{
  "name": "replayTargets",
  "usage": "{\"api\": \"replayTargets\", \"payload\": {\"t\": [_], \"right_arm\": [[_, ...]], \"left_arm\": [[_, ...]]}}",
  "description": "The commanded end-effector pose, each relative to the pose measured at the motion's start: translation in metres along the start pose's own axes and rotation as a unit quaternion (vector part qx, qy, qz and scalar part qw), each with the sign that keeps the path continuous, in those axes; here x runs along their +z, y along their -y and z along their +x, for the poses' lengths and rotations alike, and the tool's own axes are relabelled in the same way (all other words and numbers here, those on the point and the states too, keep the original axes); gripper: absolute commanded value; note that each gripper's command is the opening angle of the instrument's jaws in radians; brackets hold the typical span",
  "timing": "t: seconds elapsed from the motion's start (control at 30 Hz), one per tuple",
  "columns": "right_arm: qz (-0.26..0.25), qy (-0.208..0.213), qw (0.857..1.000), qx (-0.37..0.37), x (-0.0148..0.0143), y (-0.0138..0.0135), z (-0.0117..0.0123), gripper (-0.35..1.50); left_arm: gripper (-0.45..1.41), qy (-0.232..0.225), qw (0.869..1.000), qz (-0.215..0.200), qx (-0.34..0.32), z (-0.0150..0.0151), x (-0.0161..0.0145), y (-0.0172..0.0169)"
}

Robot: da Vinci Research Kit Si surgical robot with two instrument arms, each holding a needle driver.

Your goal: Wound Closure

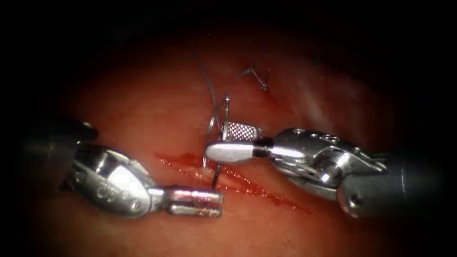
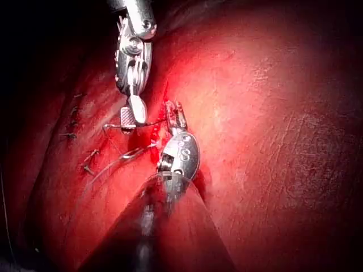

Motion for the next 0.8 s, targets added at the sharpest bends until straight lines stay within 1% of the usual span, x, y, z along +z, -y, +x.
{"api": "replayTargets", "payload": {"t": [0.03, 0.07, 0.1, 0.33, 0.47, 0.67, 0.8], "right_arm": [[0.001, 0.001, 1.000, 0.011, 0.0007, 0.0001, 0.0001, 0.64], [0.000, 0.002, 1.000, 0.020, 0.0007, 0.0001, 0.0000, 0.56], [0.000, 0.006, 1.000, 0.025, 0.0007, 0.0001, 0.0000, 0.53], [-0.004, 0.017, 0.999, 0.038, 0.0011, -0.0001, -0.0003, 0.51], [-0.005, 0.020, 0.999, 0.044, 0.0012, 0.0000, -0.0003, 0.38], [-0.006, 0.019, 0.999, 0.043, 0.0013, -0.0002, -0.0003, 0.38], [-0.006, 0.019, 0.999, 0.041, 0.0014, -0.0008, -0.0004, 0.44]], "left_arm": [[-0.45, 0.001, 1.000, -0.002, 0.001, -0.0007, 0.0008, -0.0001], [-0.45, 0.004, 1.000, -0.004, 0.002, -0.0008, 0.0010, -0.0002], [-0.45, 0.004, 1.000, -0.003, 0.002, -0.0008, 0.0011, -0.0003], [-0.45, 0.007, 1.000, -0.006, 0.008, -0.0007, 0.0011, -0.0004], [-0.45, 0.006, 1.000, -0.007, 0.008, -0.0007, 0.0011, -0.0004], [-0.45, 0.005, 1.000, -0.008, 0.007, -0.0004, 0.0011, -0.0005], [-0.45, 0.004, 1.000, -0.008, 0.010, -0.0002, 0.0011, -0.0005]]}}
